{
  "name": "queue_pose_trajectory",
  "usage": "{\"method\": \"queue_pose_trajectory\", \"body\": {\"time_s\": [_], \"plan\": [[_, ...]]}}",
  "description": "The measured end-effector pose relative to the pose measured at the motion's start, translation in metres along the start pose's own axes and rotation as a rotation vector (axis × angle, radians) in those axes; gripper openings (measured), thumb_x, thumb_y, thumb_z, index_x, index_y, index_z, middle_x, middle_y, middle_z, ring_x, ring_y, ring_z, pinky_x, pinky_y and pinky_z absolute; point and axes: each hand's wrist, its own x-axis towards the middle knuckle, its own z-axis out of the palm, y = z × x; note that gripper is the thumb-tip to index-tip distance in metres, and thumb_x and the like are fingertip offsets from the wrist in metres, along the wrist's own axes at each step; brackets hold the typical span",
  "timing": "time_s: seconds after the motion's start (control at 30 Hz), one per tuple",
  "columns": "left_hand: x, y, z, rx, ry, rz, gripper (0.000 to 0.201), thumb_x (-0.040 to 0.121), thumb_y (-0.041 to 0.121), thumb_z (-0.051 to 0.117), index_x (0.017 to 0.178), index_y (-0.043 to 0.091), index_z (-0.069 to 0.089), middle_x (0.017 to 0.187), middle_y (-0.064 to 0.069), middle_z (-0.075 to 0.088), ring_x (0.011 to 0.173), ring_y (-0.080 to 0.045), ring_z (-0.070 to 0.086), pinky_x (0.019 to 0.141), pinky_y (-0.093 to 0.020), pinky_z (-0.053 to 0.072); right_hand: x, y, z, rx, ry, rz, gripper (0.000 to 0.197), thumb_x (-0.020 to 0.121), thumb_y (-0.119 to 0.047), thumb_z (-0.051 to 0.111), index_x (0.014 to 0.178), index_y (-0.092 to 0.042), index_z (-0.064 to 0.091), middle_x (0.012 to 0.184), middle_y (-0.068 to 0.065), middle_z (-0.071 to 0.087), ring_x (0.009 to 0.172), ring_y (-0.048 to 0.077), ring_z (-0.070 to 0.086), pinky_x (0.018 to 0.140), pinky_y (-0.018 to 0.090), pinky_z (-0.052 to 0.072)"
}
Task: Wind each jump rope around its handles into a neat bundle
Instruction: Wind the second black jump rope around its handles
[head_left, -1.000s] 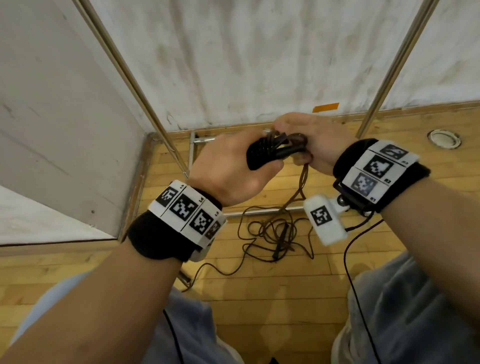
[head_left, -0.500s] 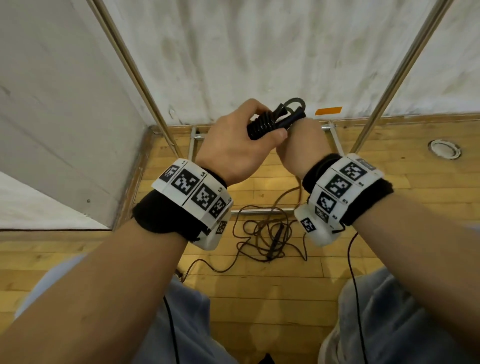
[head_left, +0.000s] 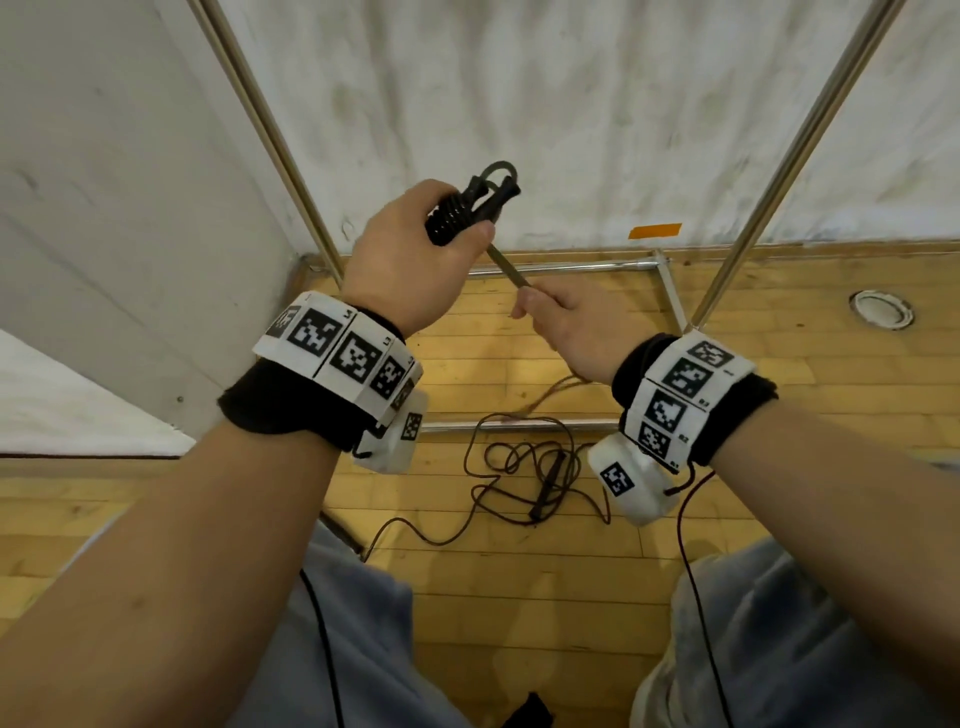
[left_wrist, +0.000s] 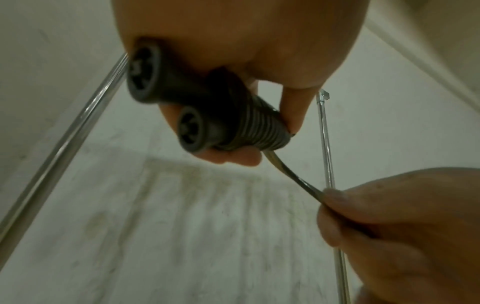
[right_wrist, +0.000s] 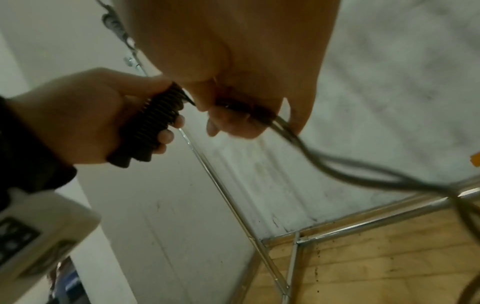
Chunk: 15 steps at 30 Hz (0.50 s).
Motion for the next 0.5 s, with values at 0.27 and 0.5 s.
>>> {"method": "queue_pose_trajectory", "body": {"time_s": [0.27,0.5], "plan": [[-0.002,-0.030,0.003,0.444,-0.124,0.006,0.038,0.089,0.048,0.056,0.120,0.028,0.047,0.106,-0.003,0.066,0.088,-0.028,0.062,0.070,-0.035,0.050,-0.010,-0.008,-0.011,-0.298,-0.023,-0.130,0.029,0.099,-0.033,0.038,0.079,-0.017,0.053,0.065,-0.004,0.049,0.062,0.016,0.046,0.058,0.031,0.033],[-0.015,-0.025,0.031,0.634,-0.426,0.053,0.027,0.086,0.048,0.060,0.108,0.035,0.051,0.082,0.013,0.054,0.071,-0.013,0.049,0.054,-0.026,0.032,-0.010,-0.016,-0.030,-0.380,-0.092,-0.166,0.028,0.096,-0.031,0.046,0.078,-0.018,0.061,0.062,-0.005,0.052,0.057,0.014,0.046,0.050,0.027,0.030]]}}
